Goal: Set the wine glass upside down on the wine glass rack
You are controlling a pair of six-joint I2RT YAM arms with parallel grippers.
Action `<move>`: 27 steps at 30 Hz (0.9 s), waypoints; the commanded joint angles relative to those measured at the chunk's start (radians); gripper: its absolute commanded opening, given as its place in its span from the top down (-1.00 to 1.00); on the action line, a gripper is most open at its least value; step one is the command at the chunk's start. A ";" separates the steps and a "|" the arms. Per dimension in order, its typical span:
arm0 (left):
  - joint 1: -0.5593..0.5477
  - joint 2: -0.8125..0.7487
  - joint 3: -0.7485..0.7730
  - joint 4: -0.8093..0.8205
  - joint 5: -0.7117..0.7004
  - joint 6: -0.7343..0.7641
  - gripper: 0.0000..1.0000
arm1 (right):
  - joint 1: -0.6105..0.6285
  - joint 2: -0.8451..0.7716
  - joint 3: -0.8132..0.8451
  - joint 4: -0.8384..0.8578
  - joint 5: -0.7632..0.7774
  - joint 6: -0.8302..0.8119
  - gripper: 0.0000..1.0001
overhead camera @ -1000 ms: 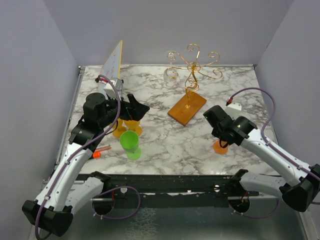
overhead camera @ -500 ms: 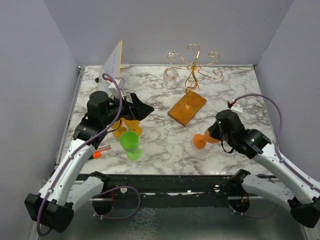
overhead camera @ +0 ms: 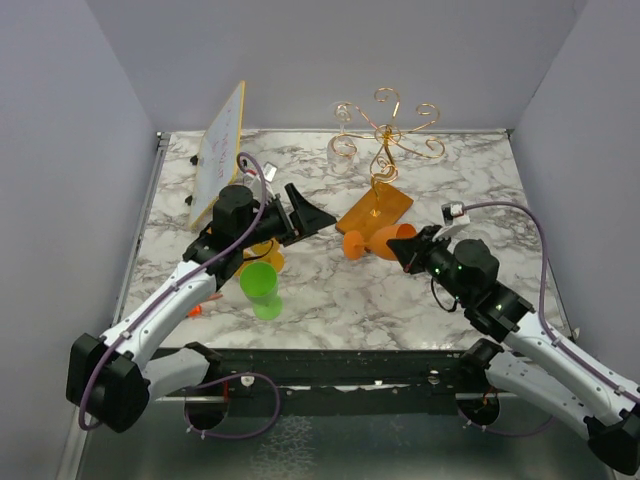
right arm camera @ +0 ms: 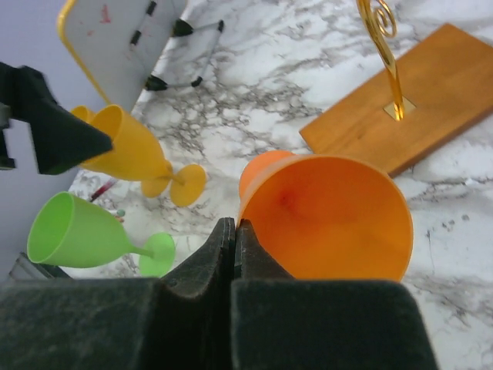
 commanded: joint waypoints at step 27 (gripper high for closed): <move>-0.265 0.111 -0.044 0.212 -0.640 -0.648 -0.96 | -0.002 0.011 -0.214 0.830 -0.042 0.196 0.99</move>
